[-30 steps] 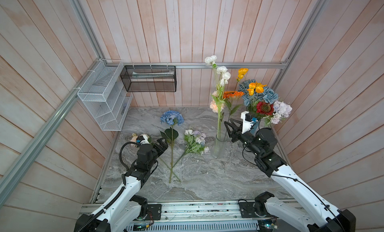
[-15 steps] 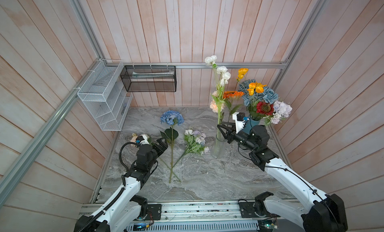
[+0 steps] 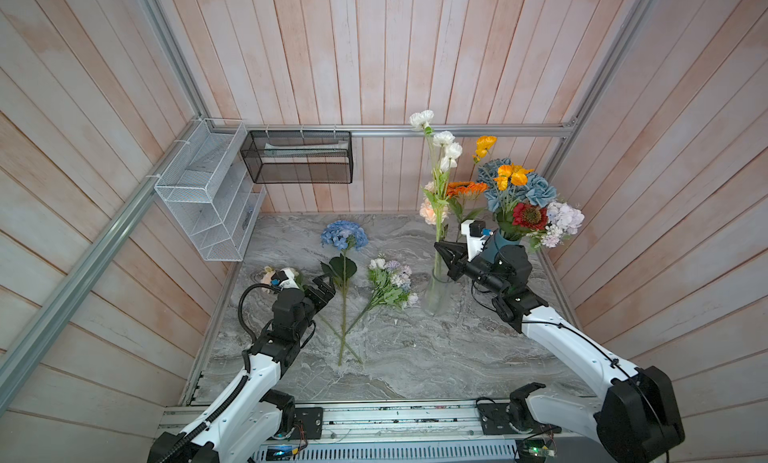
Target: Arrange the flowers into the vase
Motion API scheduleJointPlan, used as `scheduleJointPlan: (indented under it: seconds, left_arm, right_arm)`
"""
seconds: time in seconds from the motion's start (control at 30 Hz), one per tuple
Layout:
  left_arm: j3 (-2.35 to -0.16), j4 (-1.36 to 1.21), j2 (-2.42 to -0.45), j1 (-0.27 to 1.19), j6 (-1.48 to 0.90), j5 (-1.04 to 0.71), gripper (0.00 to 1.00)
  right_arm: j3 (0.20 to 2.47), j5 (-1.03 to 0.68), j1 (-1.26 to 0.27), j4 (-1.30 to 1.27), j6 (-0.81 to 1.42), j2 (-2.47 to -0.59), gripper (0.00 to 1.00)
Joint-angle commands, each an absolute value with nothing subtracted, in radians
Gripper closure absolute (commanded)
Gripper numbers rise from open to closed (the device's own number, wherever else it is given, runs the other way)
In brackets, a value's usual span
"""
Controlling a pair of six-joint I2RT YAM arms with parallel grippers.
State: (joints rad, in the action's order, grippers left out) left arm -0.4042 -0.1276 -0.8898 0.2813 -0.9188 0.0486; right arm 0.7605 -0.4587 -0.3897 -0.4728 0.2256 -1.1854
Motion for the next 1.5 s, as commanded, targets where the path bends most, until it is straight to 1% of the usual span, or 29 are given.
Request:
scheduleJointPlan:
  seconds: [0.0, 0.33, 0.5, 0.67, 0.87, 0.93, 1.0, 1.1, 1.17, 1.23, 1.37, 1.47]
  left_arm:
    - [-0.405, -0.129, -0.88, 0.276, -0.92, 0.051, 0.0]
    - [-0.405, -0.152, -0.9, 0.276, -0.93, 0.038, 0.0]
    - [-0.411, -0.157, -0.914, 0.276, -0.934, 0.028, 0.0]
    - [-0.409, -0.164, -0.915, 0.276, -0.937, 0.028, 0.0]
    - [-0.42, -0.159, -0.923, 0.276, -0.93, 0.027, 0.0]
    - [-0.424, -0.151, -0.918, 0.276, -0.924, 0.03, 0.0]
    - [-0.433, -0.133, -0.913, 0.276, -0.912, 0.036, 0.0]
    - [-0.452, -0.087, -0.903, 0.276, -0.889, 0.054, 0.0]
    - [-0.466, -0.032, -0.894, 0.276, -0.872, 0.071, 0.0]
    - [-0.484, 0.04, -0.888, 0.276, -0.858, 0.1, 0.0]
    - [-0.496, 0.166, -0.871, 0.275, -0.827, 0.154, 0.0]
    - [-0.484, 0.216, -0.873, 0.274, -0.818, 0.169, 0.0]
  right_arm:
    - [0.789, -0.465, -0.385, -0.513, 0.203, -1.165, 1.0]
    - [0.708, -0.485, -0.388, -0.544, 0.175, -1.055, 1.0]
    - [0.657, -0.483, -0.39, -0.534, 0.17, -1.058, 1.0]
    - [0.584, -0.433, -0.4, -0.569, 0.171, -1.058, 1.0]
    - [0.561, -0.378, -0.418, -0.553, 0.152, -1.095, 1.0]
    - [0.566, -0.375, -0.422, -0.536, 0.146, -1.102, 0.97]
    - [0.571, -0.367, -0.426, -0.515, 0.141, -1.097, 0.89]
    - [0.579, -0.346, -0.43, -0.479, 0.141, -1.071, 0.68]
    - [0.589, -0.327, -0.432, -0.444, 0.141, -1.039, 0.58]
    - [0.6, -0.303, -0.438, -0.406, 0.14, -1.002, 0.53]
    - [0.622, -0.277, -0.453, -0.357, 0.138, -0.925, 0.48]
    - [0.647, -0.281, -0.474, -0.351, 0.144, -0.892, 0.47]
